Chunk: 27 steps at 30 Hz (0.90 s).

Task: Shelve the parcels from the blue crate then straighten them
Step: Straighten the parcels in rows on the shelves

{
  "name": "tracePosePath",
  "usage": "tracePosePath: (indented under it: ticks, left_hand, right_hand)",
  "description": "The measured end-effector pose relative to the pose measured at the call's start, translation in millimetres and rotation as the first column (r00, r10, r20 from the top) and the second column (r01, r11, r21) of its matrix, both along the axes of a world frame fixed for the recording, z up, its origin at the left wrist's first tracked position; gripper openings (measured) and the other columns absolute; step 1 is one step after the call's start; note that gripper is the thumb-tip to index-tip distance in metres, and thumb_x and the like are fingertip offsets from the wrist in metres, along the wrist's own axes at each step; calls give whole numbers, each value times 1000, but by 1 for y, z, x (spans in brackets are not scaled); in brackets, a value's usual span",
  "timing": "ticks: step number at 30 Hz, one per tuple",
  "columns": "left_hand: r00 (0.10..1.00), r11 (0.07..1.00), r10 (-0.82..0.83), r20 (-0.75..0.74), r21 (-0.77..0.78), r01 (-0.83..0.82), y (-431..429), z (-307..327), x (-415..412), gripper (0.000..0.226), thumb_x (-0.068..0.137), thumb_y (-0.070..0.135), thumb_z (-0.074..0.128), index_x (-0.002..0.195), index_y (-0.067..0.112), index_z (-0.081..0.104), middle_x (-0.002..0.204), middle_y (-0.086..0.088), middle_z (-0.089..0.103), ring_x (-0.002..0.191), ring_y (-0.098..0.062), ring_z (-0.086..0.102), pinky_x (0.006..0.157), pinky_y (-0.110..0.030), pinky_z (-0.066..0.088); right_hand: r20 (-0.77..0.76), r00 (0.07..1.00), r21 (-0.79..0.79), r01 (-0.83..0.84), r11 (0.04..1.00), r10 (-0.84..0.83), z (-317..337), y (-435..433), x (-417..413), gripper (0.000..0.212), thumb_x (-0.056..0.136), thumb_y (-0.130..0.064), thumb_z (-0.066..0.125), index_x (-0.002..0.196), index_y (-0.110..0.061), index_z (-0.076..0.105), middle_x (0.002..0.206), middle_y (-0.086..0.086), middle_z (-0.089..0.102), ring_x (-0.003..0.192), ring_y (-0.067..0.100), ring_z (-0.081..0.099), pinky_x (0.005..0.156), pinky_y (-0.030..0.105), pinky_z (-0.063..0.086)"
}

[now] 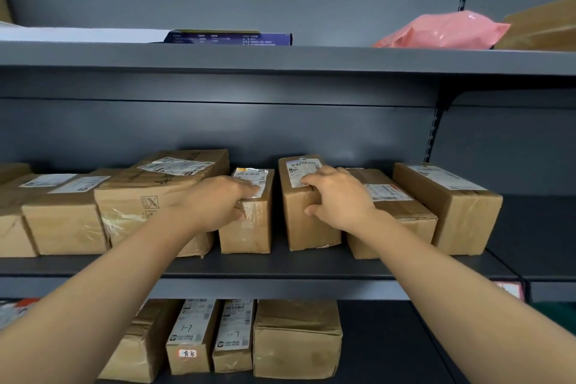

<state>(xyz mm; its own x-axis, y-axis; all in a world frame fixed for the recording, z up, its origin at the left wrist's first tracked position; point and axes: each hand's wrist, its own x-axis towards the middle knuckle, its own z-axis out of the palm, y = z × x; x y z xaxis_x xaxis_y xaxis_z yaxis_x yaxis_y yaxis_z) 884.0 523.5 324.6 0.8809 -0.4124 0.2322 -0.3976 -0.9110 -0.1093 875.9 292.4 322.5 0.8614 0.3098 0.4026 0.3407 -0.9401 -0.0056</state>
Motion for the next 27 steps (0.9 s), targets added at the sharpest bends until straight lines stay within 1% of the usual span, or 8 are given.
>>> tracePosePath:
  ticks: [5, 7, 9, 15, 19, 23, 25, 27]
  left_hand:
    - [1000, 1000, 18, 12, 11, -18, 6, 1, -5, 60, 91, 21, 63, 146, 25, 40, 152, 5, 37, 137, -16, 37, 108, -31, 36]
    - [1000, 1000, 0, -9, -11, 0, 5, 2, -6, 58, 89, 17, 63, 144, 23, 44, 148, 2, 43, 127, -15, 49, 102, -32, 41]
    - [1000, 1000, -15, -12, -20, 15, 5, 2, -7, 56, 89, 15, 63, 142, 23, 46, 145, 1, 46, 120, -15, 54, 98, -33, 44]
    - [999, 999, -30, 32, 18, 29, 13, -2, -5, 58, 91, 18, 60, 146, 23, 39, 147, 2, 43, 128, -16, 47, 101, -34, 43]
    - [998, 992, -18, 66, 123, 10, 15, -6, -6, 61, 95, 25, 52, 151, 22, 26, 156, 4, 28, 142, -17, 28, 109, -34, 36]
    - [997, 984, -32, 65, 179, 20, 11, -1, -13, 60, 91, 25, 50, 148, 17, 32, 150, 1, 37, 138, -19, 33, 108, -34, 37]
    - [997, 981, -30, 74, 192, 15, 8, 5, -18, 59, 84, 22, 51, 142, 17, 41, 144, 1, 45, 132, -20, 39, 102, -38, 44]
    - [993, 984, -27, 114, 180, 6, 3, 12, -21, 58, 80, 21, 52, 138, 16, 44, 139, 1, 50, 128, -20, 43, 96, -40, 48]
  right_hand:
    - [6, 1000, 5, -8, 1000, 8, 2, 13, -6, 55, 86, -38, 69, 137, -29, 50, 137, 0, 51, 124, 25, 43, 98, 38, 45]
    - [2, 1000, 14, -15, 1000, 15, 1, 20, -8, 55, 86, -38, 69, 137, -29, 50, 137, 0, 50, 125, 25, 42, 99, 39, 45]
    - [8, 1000, 16, -21, 1000, 20, 1, 25, -9, 56, 86, -39, 68, 138, -29, 50, 138, 0, 50, 126, 25, 42, 100, 39, 45]
    - [57, 998, 60, -31, 998, 27, -6, 34, -12, 54, 88, -42, 65, 139, -30, 49, 137, -1, 51, 128, 22, 40, 101, 36, 43]
    - [81, 996, 67, -36, 997, 31, -13, 35, -13, 55, 90, -40, 63, 141, -28, 45, 140, -1, 50, 129, 23, 39, 100, 37, 43]
    - [82, 996, 27, -32, 999, 29, -13, 24, -19, 70, 88, -44, 64, 148, -25, 33, 145, 0, 43, 134, 22, 34, 106, 37, 38]
    - [96, 995, -17, -6, 1000, 8, -10, 11, -24, 76, 85, -52, 63, 149, -25, 31, 146, 1, 41, 135, 22, 33, 109, 39, 35]
    - [110, 993, -64, 37, 997, -30, -5, -7, -28, 79, 82, -57, 60, 149, -25, 32, 147, 2, 41, 135, 23, 34, 109, 42, 34]
